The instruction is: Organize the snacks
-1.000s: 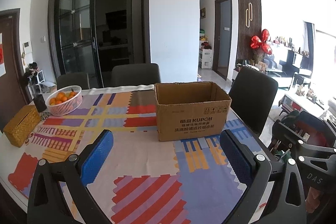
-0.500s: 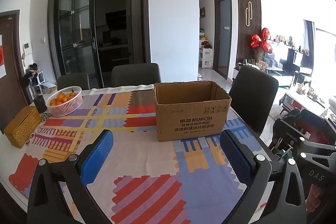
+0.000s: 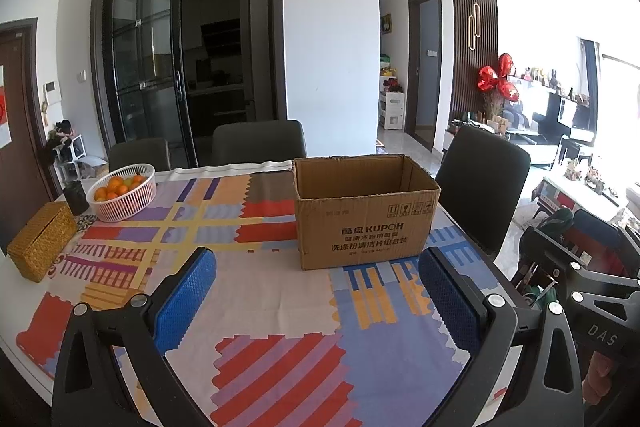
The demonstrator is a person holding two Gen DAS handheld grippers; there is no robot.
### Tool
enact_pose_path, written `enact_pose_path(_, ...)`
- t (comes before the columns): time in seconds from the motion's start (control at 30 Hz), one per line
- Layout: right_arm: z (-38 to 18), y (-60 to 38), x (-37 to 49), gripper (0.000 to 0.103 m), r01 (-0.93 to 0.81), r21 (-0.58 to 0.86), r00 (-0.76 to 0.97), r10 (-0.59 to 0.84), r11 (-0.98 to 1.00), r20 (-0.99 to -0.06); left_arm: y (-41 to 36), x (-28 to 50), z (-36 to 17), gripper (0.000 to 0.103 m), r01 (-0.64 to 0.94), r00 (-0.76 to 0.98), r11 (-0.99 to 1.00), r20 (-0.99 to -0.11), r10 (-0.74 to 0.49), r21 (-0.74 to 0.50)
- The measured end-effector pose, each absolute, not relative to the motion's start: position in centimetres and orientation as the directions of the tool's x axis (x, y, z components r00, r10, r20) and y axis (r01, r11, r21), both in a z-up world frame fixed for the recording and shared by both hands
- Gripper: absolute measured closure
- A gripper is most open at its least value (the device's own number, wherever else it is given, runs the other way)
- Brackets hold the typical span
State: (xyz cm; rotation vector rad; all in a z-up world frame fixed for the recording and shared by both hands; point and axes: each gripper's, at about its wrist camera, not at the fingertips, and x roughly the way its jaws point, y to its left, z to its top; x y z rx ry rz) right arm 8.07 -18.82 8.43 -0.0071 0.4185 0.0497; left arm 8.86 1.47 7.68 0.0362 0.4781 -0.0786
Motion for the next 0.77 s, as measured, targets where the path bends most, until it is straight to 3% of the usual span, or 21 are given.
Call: enact_pose_path(0.77, 7.4, -18.6, 8.5, 0.014, -0.049, 0.002, 0.902, 0.046, 0.999, -0.429, 1.5, 9.6, 6.5, 0.000, 0.072, 0.873, 0.997, -0.485, -0.057, 0.011)
